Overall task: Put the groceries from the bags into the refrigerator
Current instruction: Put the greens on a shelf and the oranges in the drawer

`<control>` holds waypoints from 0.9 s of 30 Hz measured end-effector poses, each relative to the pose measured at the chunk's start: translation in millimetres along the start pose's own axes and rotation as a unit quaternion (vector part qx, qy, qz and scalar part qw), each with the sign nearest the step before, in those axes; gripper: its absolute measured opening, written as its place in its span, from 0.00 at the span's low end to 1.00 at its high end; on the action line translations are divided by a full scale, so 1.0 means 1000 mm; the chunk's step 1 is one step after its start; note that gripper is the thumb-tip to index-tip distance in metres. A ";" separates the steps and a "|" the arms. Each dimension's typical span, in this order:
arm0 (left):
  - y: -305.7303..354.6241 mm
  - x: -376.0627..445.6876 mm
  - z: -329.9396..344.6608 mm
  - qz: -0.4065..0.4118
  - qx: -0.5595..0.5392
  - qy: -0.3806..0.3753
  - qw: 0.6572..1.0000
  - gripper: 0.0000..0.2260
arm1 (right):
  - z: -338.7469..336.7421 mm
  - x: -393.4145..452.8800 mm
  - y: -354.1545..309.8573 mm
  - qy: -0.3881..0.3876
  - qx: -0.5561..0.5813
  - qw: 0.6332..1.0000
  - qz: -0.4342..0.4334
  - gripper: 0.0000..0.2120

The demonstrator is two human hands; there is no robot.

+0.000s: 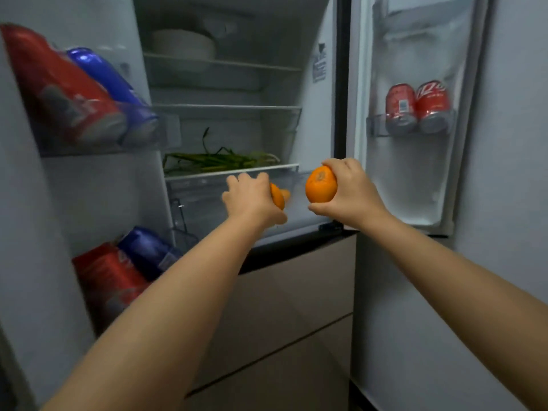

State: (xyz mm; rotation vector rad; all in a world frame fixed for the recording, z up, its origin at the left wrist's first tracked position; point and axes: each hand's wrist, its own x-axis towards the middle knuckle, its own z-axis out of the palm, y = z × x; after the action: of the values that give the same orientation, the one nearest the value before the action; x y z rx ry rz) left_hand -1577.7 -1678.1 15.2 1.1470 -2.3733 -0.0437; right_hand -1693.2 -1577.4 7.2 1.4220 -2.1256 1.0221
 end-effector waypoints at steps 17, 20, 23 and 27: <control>-0.080 0.300 0.044 -0.175 0.206 -0.162 0.949 0.18 | 0.181 0.330 0.033 -0.333 -0.109 0.909 -0.226 0.27; -0.096 0.335 0.072 -0.178 0.277 -0.325 0.887 0.09 | 0.240 0.352 0.020 -0.428 -0.175 0.852 -0.246 0.26; -0.114 0.355 0.102 -0.132 0.326 -0.392 0.850 0.16 | 0.291 0.359 0.018 -0.490 -0.211 0.792 -0.296 0.28; -0.145 0.361 0.124 -0.128 0.326 -0.432 0.831 0.18 | 0.325 0.358 0.019 -0.490 -0.192 0.761 -0.380 0.30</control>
State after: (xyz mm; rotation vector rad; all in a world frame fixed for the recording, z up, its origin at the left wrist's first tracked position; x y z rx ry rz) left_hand -1716.6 -2062.2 24.4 2.1256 -3.1032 0.2253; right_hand -1833.3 -2040.4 21.9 2.5406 -1.7095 -0.5921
